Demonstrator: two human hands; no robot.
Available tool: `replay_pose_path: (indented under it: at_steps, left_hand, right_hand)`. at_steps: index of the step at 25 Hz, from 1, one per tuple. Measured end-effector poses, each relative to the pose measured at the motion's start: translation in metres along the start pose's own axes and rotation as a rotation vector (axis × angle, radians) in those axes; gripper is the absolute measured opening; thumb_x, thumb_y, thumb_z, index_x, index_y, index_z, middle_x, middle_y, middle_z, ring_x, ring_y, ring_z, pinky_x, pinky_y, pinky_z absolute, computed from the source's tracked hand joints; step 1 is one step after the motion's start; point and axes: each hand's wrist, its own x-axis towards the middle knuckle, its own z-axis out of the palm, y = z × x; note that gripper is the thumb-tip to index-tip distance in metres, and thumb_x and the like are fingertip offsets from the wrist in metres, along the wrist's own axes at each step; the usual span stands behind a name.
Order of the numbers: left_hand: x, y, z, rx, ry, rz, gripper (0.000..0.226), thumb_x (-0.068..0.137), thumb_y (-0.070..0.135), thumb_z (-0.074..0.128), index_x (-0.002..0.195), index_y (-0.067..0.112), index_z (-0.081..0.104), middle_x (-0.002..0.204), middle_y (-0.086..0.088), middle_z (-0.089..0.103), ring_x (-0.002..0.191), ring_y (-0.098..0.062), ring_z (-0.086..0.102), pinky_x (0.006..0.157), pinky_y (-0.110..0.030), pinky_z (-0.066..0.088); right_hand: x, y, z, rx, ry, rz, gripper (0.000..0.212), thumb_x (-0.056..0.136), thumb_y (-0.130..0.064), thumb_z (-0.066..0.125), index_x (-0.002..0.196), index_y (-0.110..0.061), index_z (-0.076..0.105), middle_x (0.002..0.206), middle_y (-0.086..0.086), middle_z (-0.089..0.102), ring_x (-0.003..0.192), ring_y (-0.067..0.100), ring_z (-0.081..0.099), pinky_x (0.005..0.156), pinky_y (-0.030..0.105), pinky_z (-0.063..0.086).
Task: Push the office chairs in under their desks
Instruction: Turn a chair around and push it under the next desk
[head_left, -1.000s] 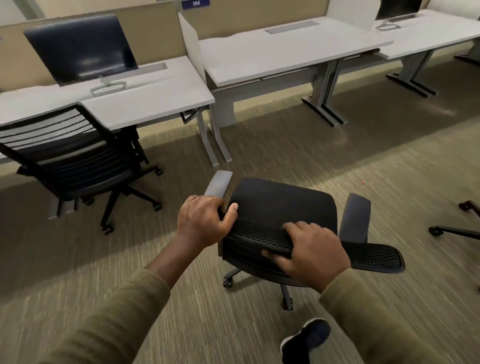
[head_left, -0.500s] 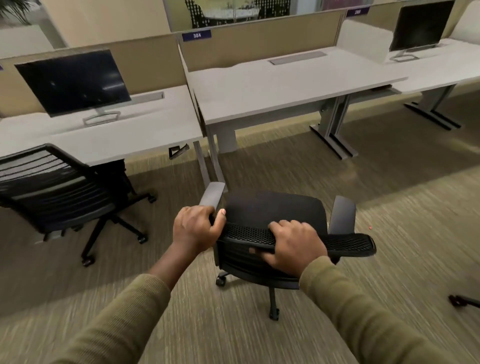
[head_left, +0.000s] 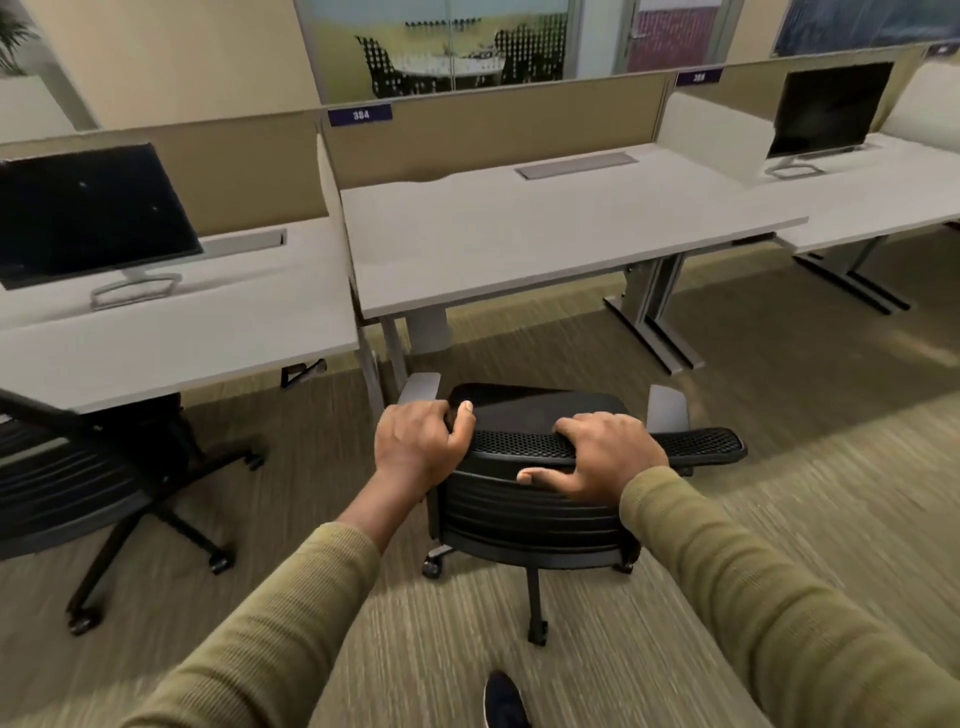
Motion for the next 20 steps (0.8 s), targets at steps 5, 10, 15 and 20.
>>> replay_pose_path:
  at_steps: [5,10,15,20]
  left_hand:
    - [0.106,0.017,0.040,0.047,-0.037,0.043,0.059,0.100,0.058,0.032,0.070,0.017,0.063,0.067,0.001,0.063,0.067,-0.020,0.061,0.075,-0.039,0.047]
    - [0.189,0.034,0.072,0.085,-0.070,0.093,0.053,0.100,0.059,0.033,0.077,0.018,0.057,0.073,0.003,0.057,0.072,-0.020,0.057,0.083,-0.042,0.045]
    - [0.264,0.042,0.098,0.107,-0.069,0.088,0.056,0.098,0.064,0.027,0.074,0.020,0.053,0.069,0.005,0.052,0.068,-0.020,0.053,0.080,-0.043,0.044]
    - [0.326,0.052,0.120,0.136,-0.072,0.041,0.054,0.098,0.063,0.030,0.075,0.019,0.051,0.069,0.006,0.051,0.069,-0.023,0.054,0.074,-0.040,0.041]
  right_hand:
    - [0.096,0.078,0.008,0.063,-0.009,0.005,0.105,0.063,-0.104,0.009,0.113,-0.029,0.064,0.100,-0.007,0.067,0.093,0.017,0.063,0.080,0.035,0.049]
    - [0.174,0.145,0.016,0.047,-0.020,-0.003,0.108,0.062,-0.104,0.009,0.119,-0.031,0.064,0.106,-0.008,0.067,0.099,0.016,0.063,0.083,0.036,0.050]
    - [0.250,0.202,0.021,0.041,-0.024,-0.042,0.109,0.061,-0.105,0.011,0.118,-0.029,0.064,0.105,-0.009,0.067,0.097,0.016,0.063,0.081,0.035,0.051]
    - [0.318,0.248,0.031,0.018,-0.014,-0.112,0.109,0.060,-0.106,0.010,0.115,-0.030,0.065,0.100,-0.009,0.068,0.093,0.016,0.064,0.075,0.033,0.050]
